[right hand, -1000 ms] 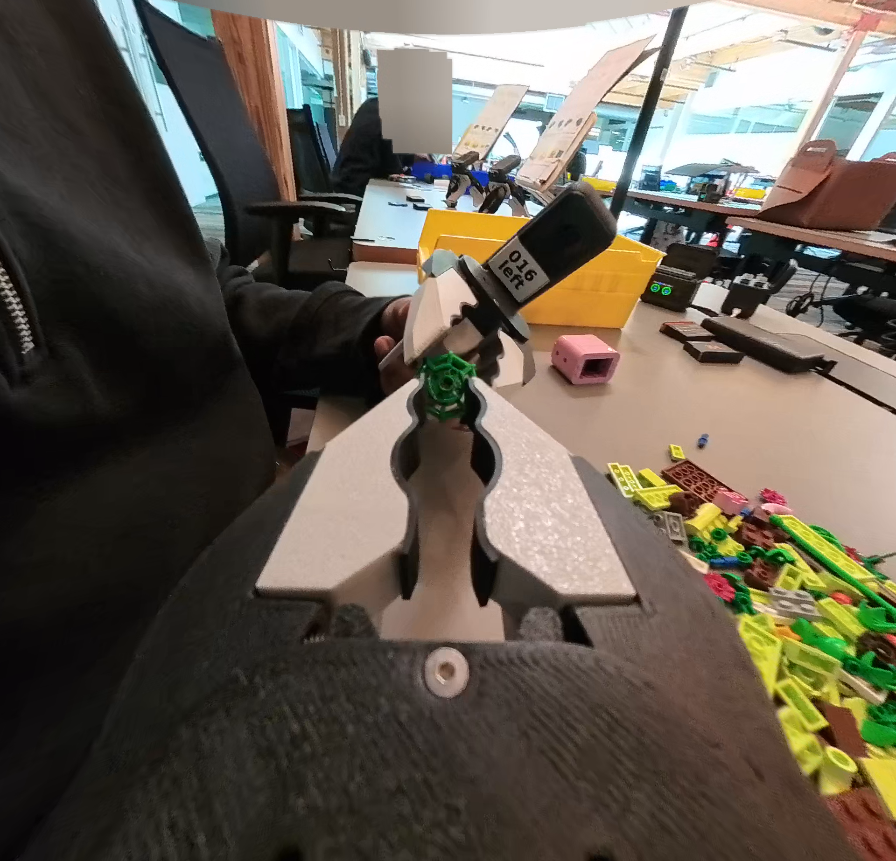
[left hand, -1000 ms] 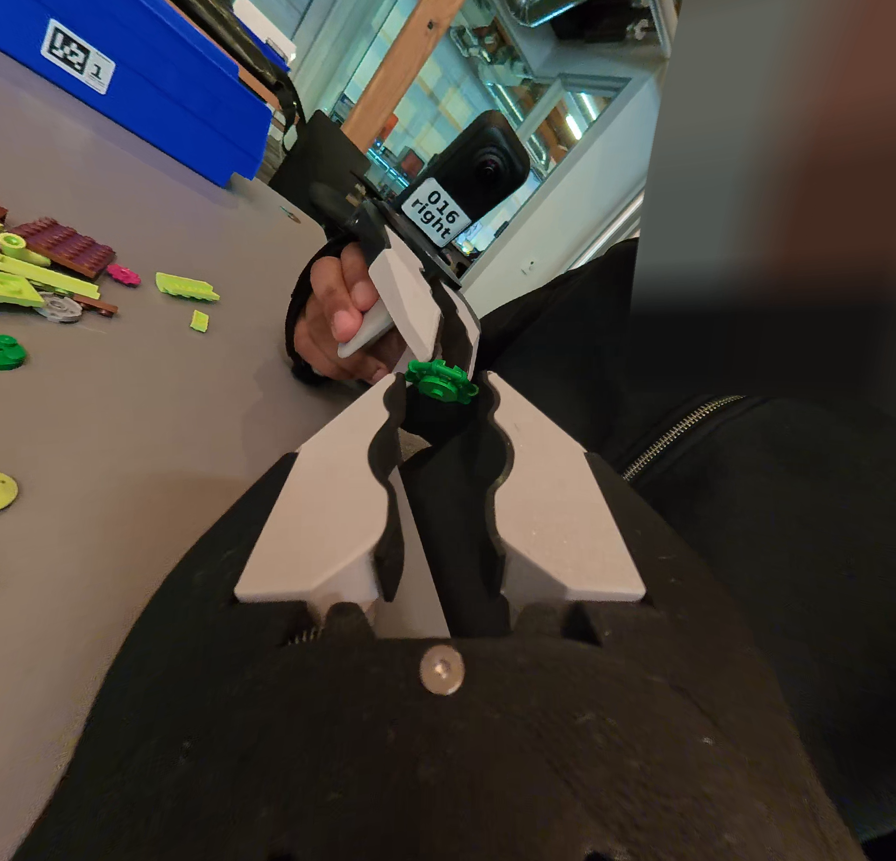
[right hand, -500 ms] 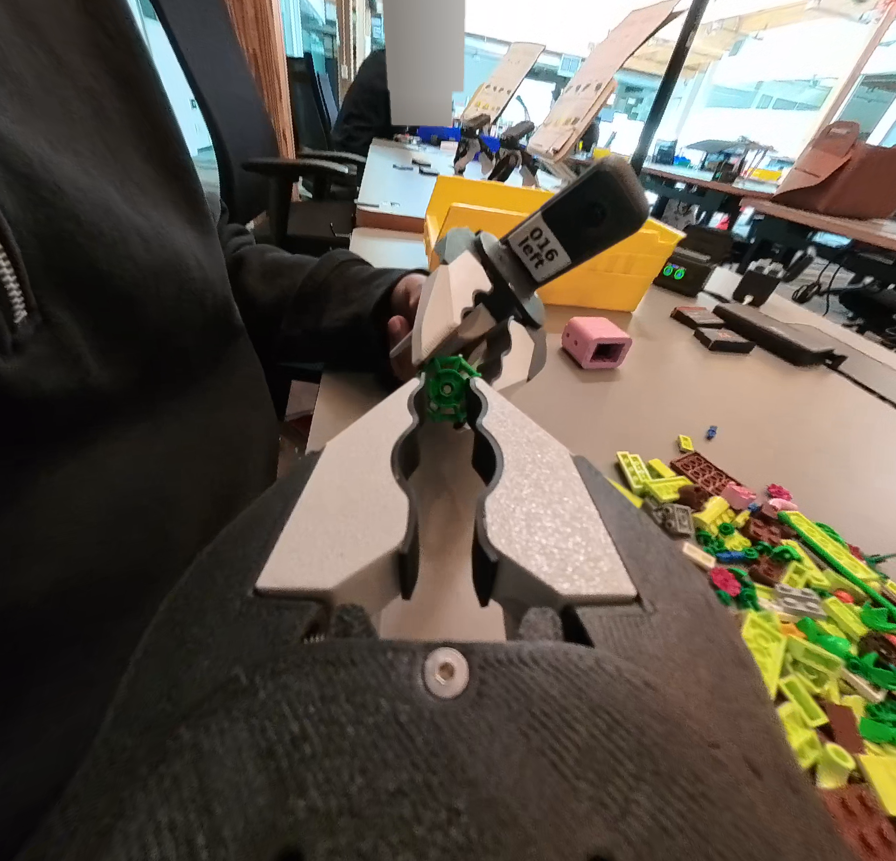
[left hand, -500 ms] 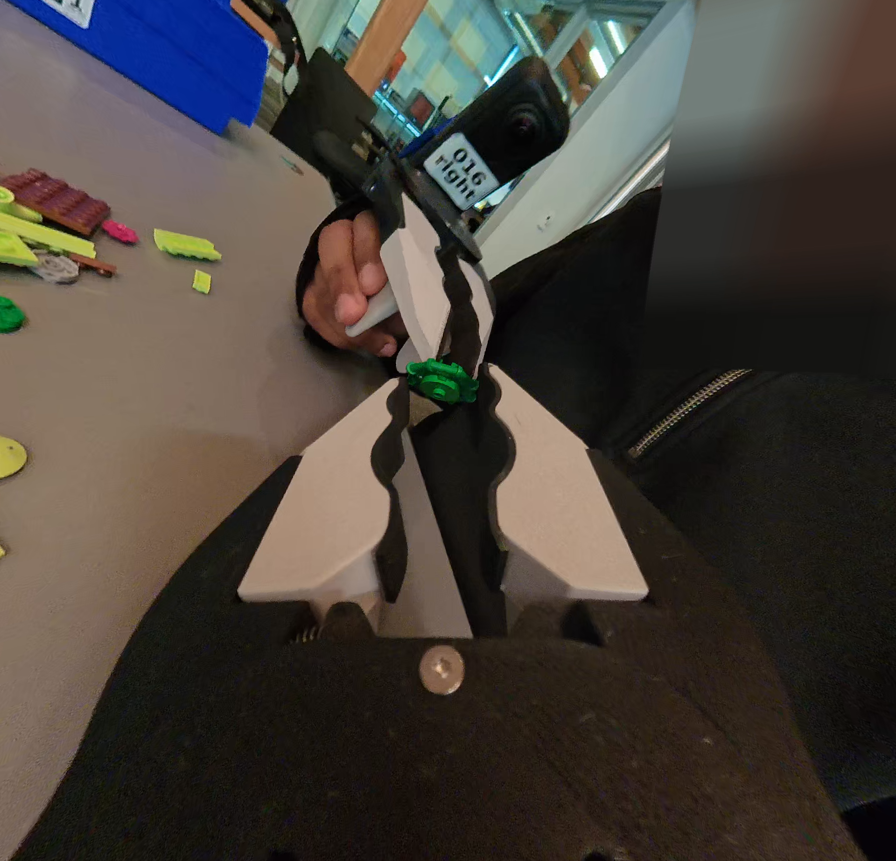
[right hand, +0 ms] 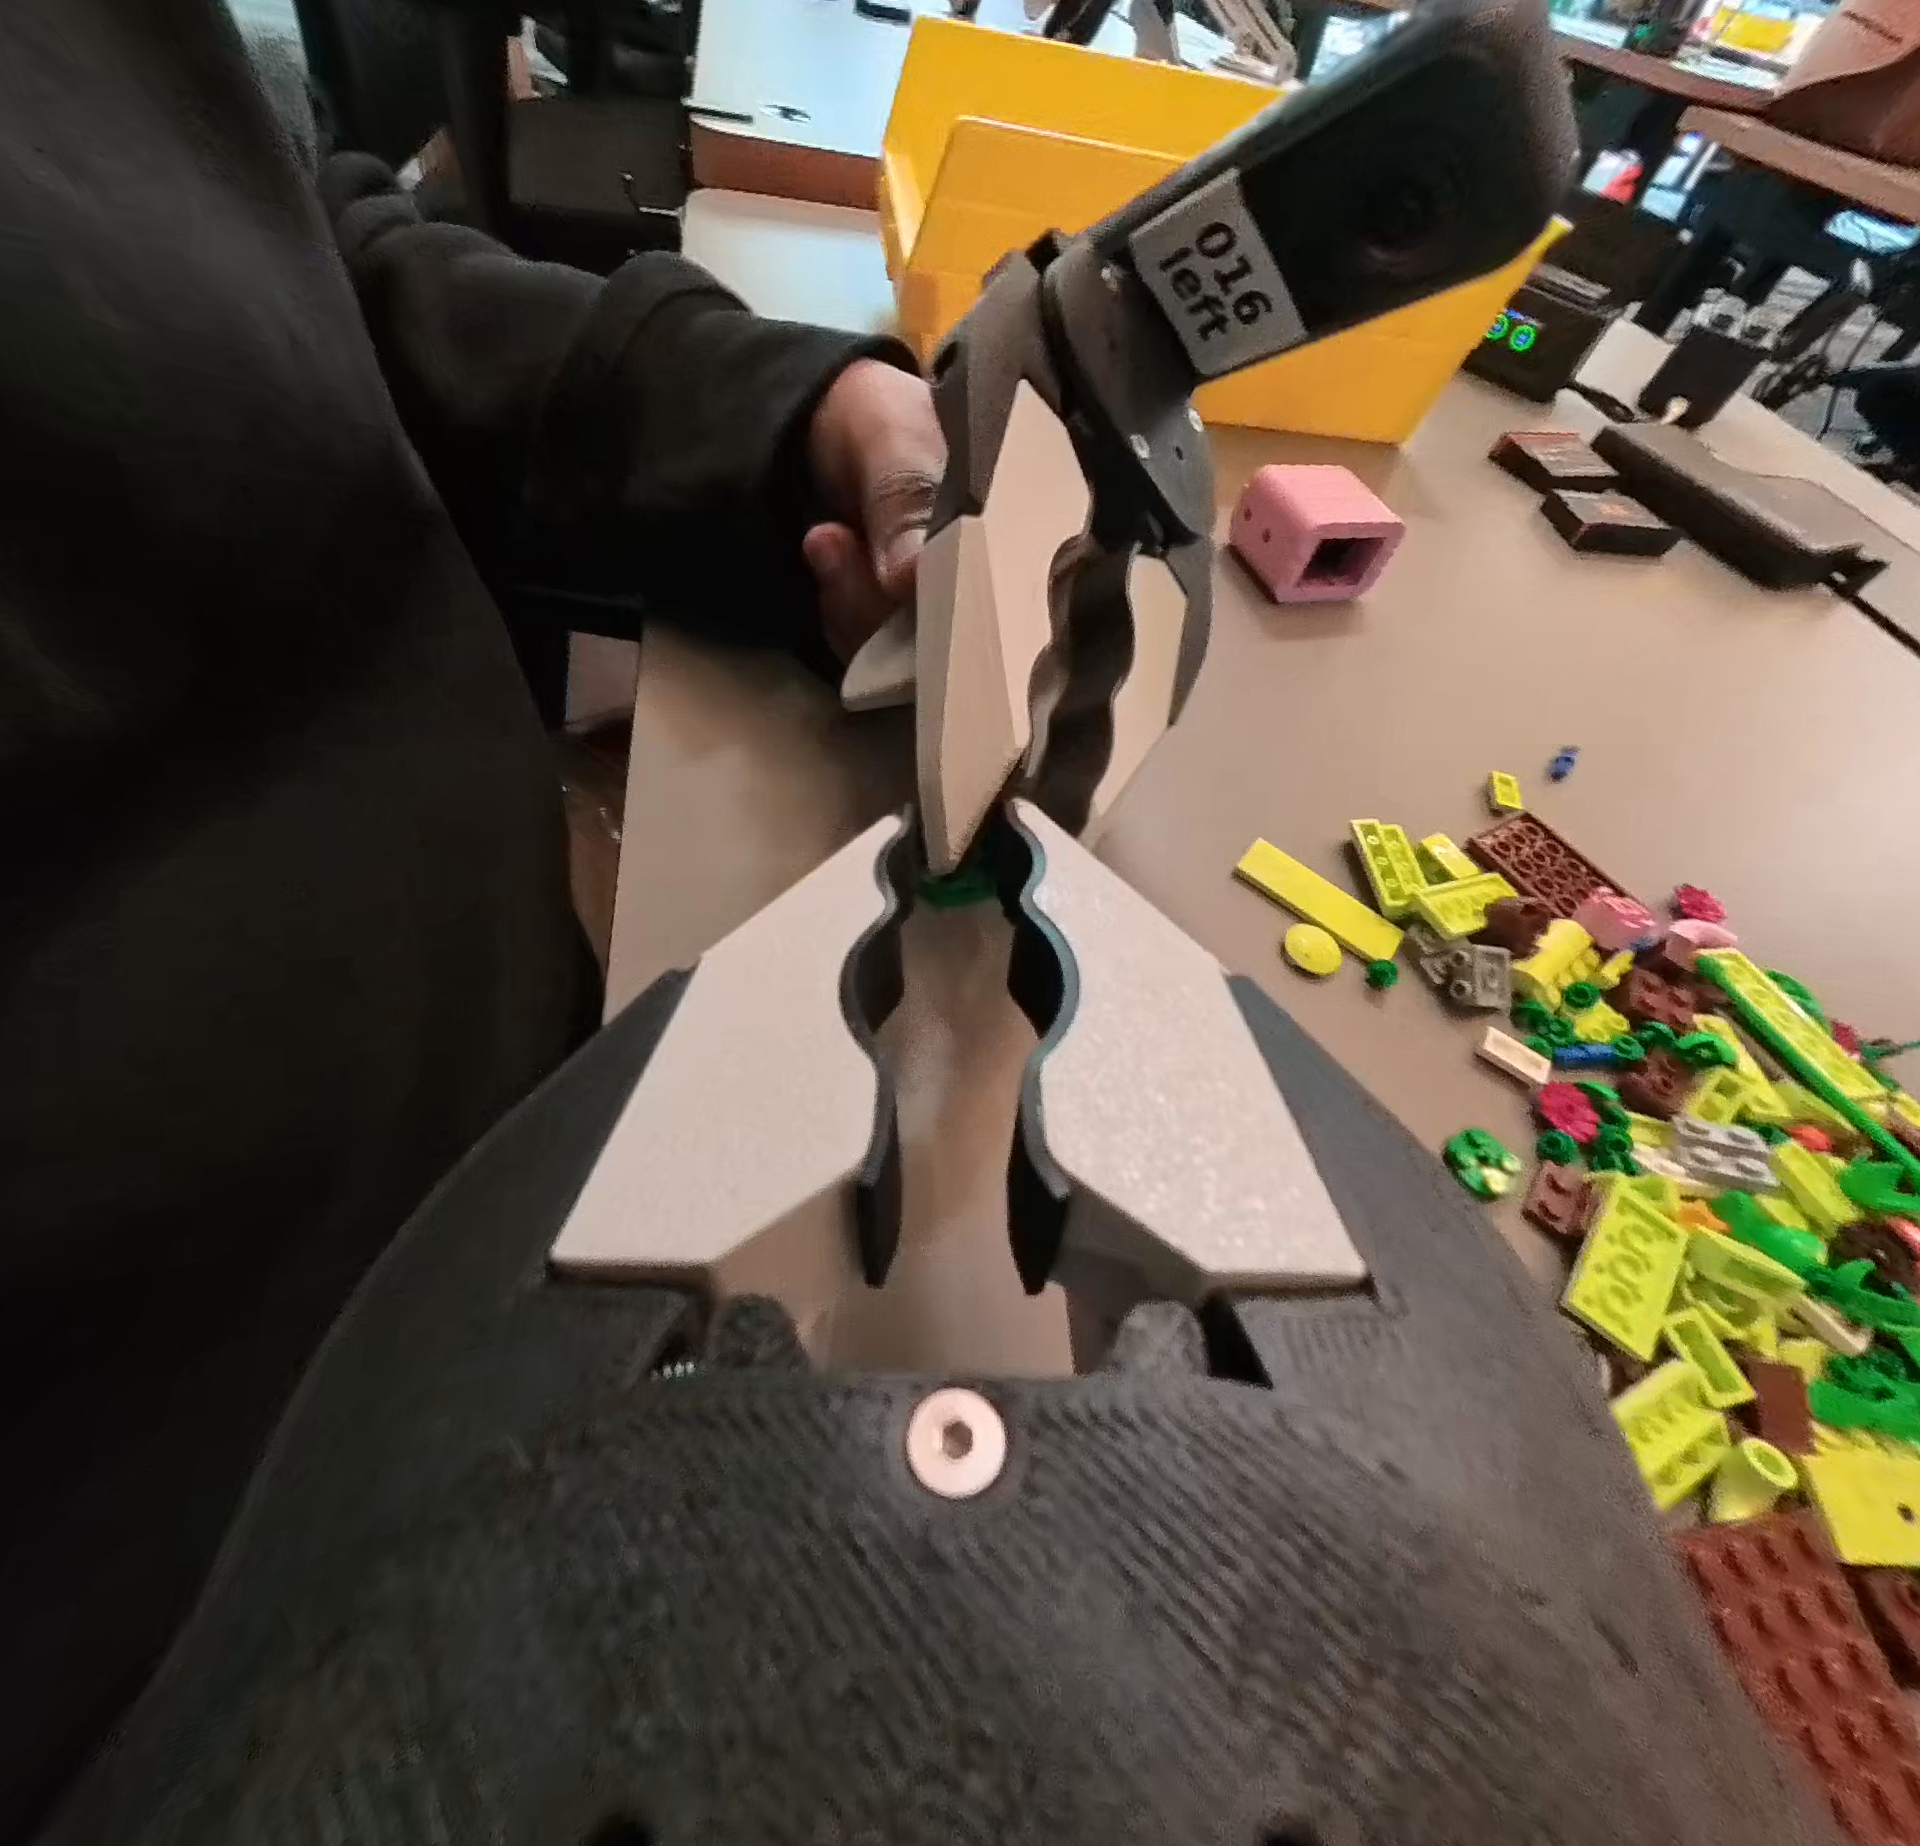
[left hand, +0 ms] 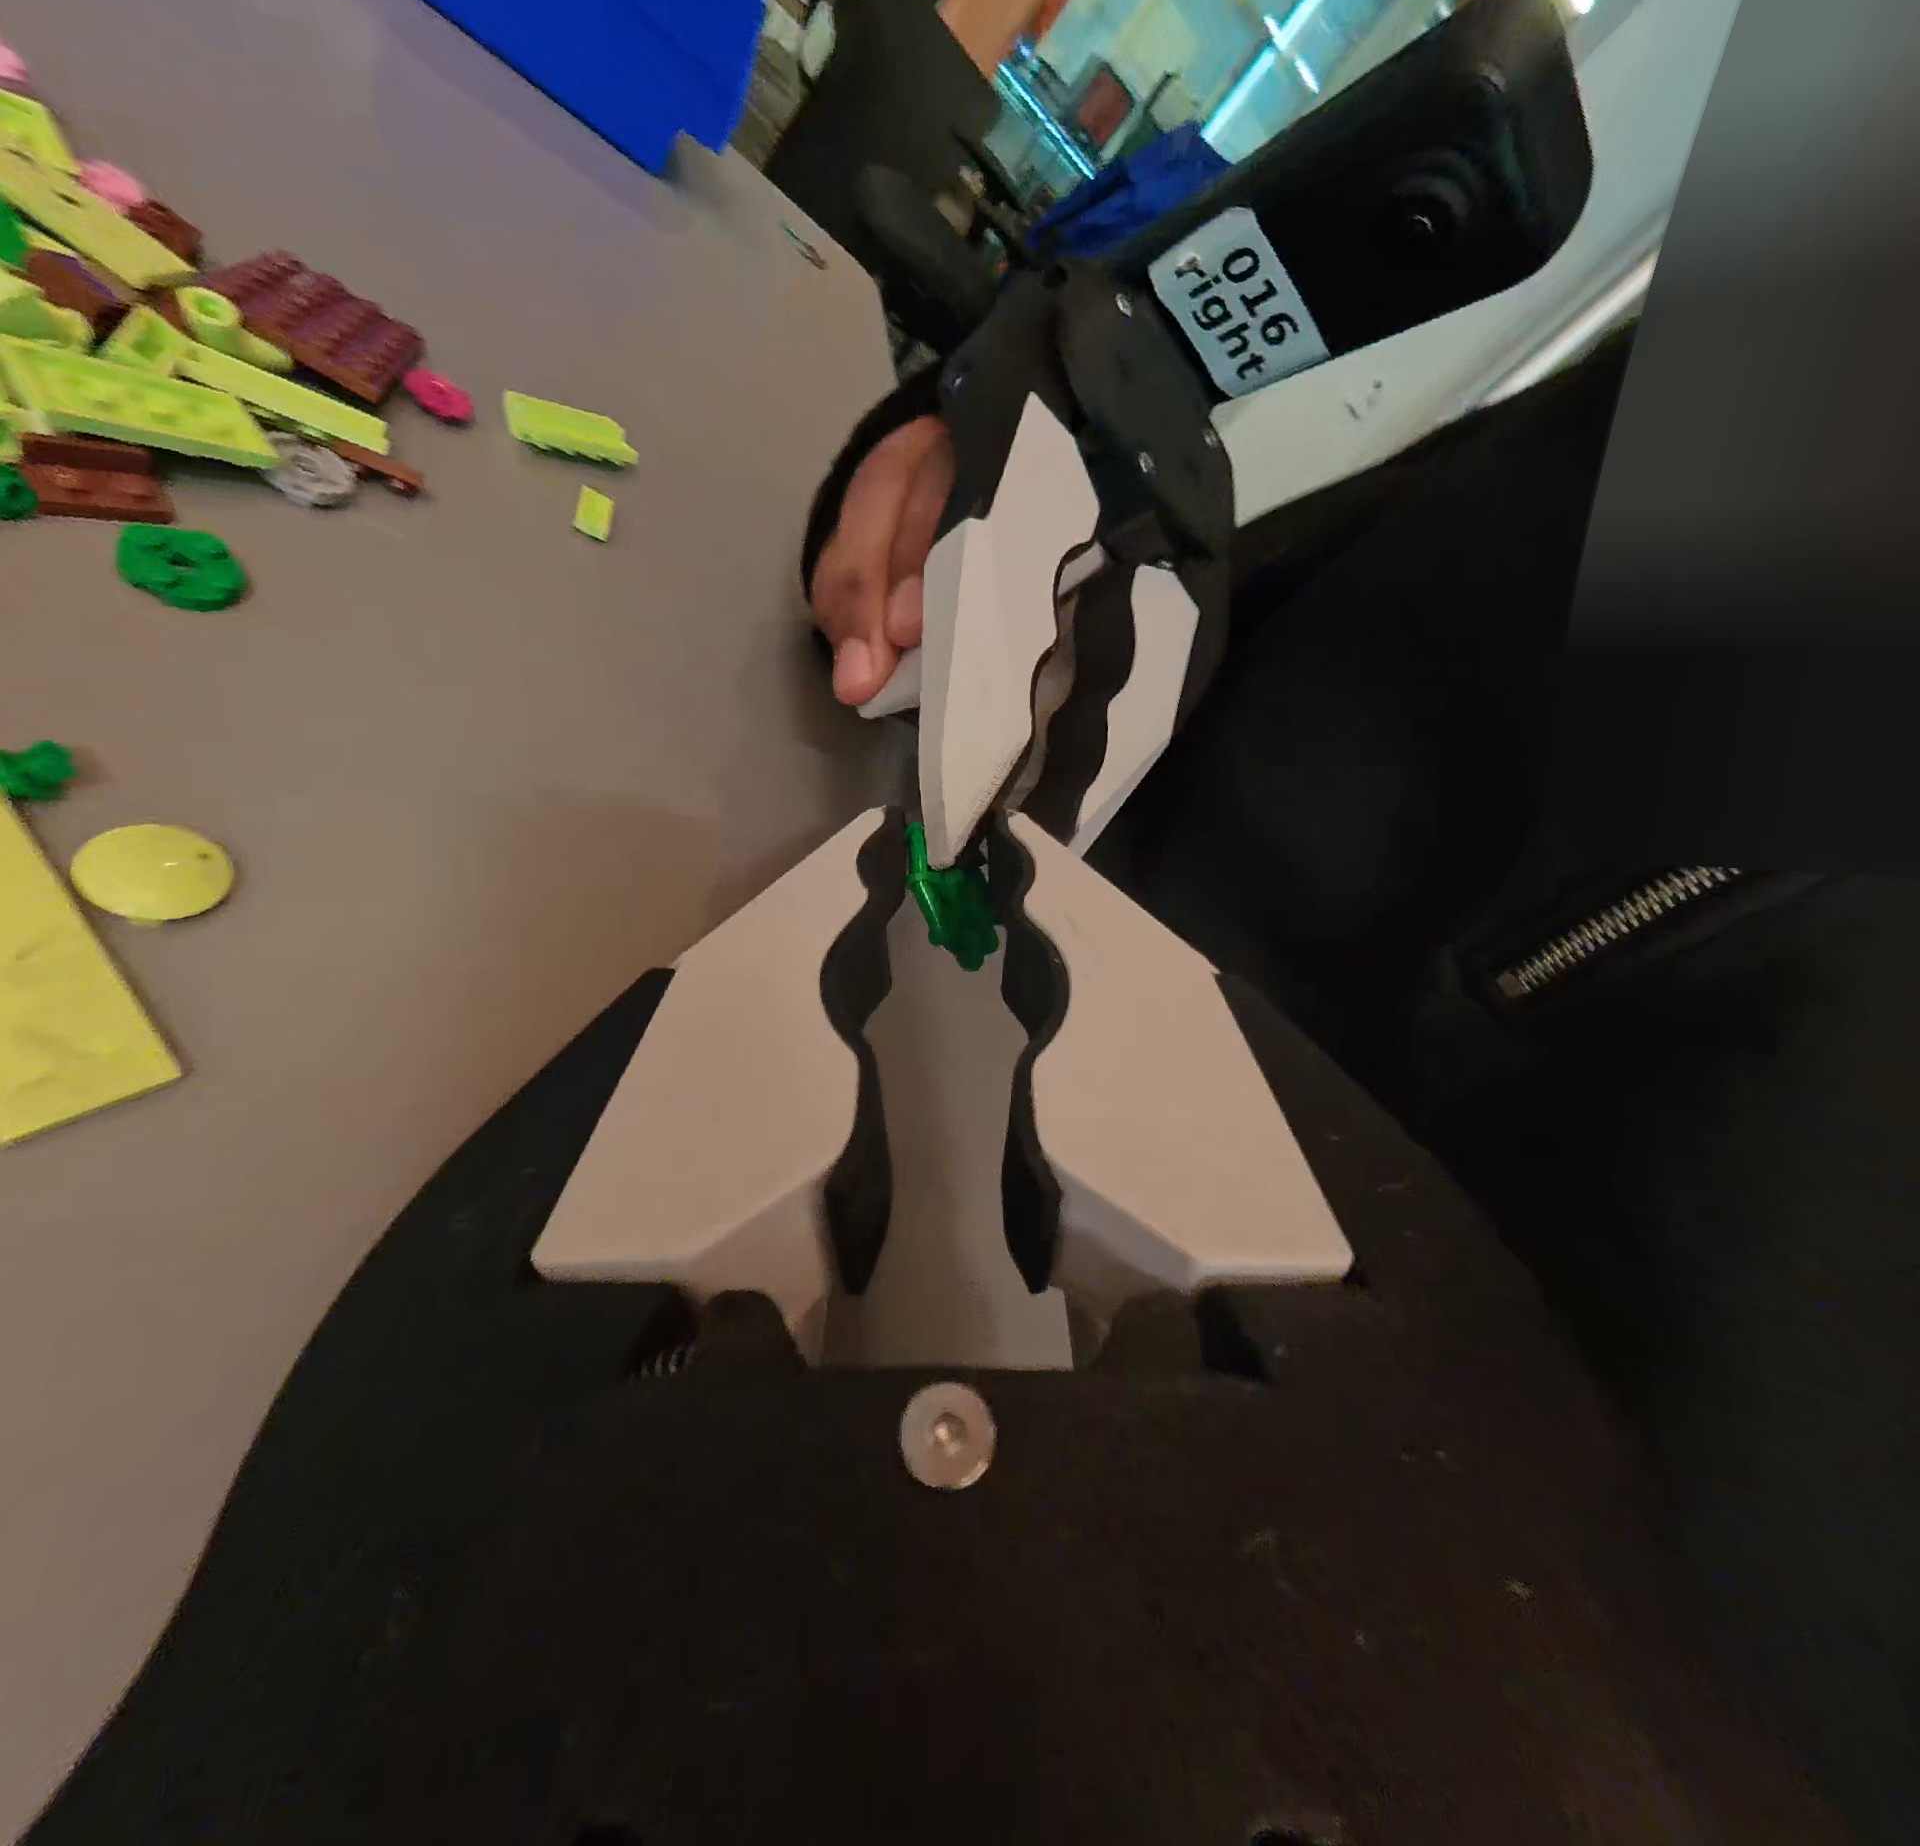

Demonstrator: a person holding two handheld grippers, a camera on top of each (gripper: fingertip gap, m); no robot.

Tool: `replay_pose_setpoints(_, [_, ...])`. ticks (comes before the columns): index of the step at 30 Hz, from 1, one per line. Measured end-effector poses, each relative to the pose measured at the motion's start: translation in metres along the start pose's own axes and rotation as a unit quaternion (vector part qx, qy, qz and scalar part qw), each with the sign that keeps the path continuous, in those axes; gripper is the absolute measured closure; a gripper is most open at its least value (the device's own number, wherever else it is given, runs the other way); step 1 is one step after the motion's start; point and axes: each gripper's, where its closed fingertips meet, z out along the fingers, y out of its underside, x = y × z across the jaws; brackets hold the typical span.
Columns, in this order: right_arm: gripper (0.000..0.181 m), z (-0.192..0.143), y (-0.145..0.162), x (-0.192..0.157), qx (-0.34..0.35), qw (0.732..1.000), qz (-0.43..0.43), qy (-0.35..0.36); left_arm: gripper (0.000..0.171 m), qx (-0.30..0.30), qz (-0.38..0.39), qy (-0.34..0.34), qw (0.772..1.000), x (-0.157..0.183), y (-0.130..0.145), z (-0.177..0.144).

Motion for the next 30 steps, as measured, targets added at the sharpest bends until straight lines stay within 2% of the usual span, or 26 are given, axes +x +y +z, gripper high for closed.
replay_pose_setpoints(1, [0.170, -0.001, 0.001, 0.003, -0.002, 1.000, 0.011, 0.001, 0.159, 0.012, -0.005, -0.014, 1.000, -0.004, -0.003, -0.001])
replay_pose_setpoints(4, [0.170, -0.006, 0.005, 0.016, -0.005, 0.999, 0.009, 0.030, 0.140, 0.050, -0.011, -0.060, 0.997, -0.019, -0.013, -0.016])
replay_pose_setpoints(6, [0.170, -0.007, 0.011, 0.023, -0.024, 0.998, 0.007, 0.049, 0.146, 0.066, -0.031, -0.072, 0.995, -0.023, -0.014, -0.024])
replay_pose_setpoints(9, [0.169, -0.006, 0.018, 0.021, -0.047, 0.997, 0.004, 0.054, 0.161, 0.052, -0.090, -0.066, 0.992, -0.025, -0.003, -0.023])
replay_pose_setpoints(12, [0.169, -0.005, 0.018, 0.015, -0.049, 0.998, 0.005, 0.044, 0.160, 0.022, -0.102, -0.072, 0.992, -0.026, 0.005, -0.016])
replay_pose_setpoints(14, [0.169, -0.006, 0.013, 0.015, -0.037, 0.998, -0.003, 0.049, 0.164, 0.014, -0.114, -0.039, 0.993, -0.018, 0.006, -0.012])
replay_pose_setpoints(16, [0.169, -0.011, 0.003, 0.015, -0.003, 0.999, -0.005, 0.052, 0.156, 0.040, -0.146, 0.026, 0.988, -0.005, -0.003, -0.014])
replay_pose_setpoints(18, [0.170, -0.012, -0.005, 0.013, 0.024, 0.999, 0.002, 0.041, 0.161, 0.059, -0.159, 0.059, 0.984, 0.001, -0.009, -0.016])
replay_pose_setpoints(19, [0.170, -0.011, -0.007, 0.012, 0.033, 0.999, -0.002, 0.040, 0.166, 0.066, -0.160, 0.067, 0.983, 0.003, -0.011, -0.016])
replay_pose_setpoints(27, [0.169, -0.013, -0.019, 0.014, 0.065, 0.996, -0.032, 0.059, 0.171, 0.105, -0.164, 0.099, 0.976, 0.009, -0.020, -0.023])
replay_pose_setpoints(30, [0.169, -0.013, -0.018, 0.015, 0.058, 0.995, -0.047, 0.068, 0.171, 0.107, -0.153, 0.081, 0.979, 0.007, -0.020, -0.022])
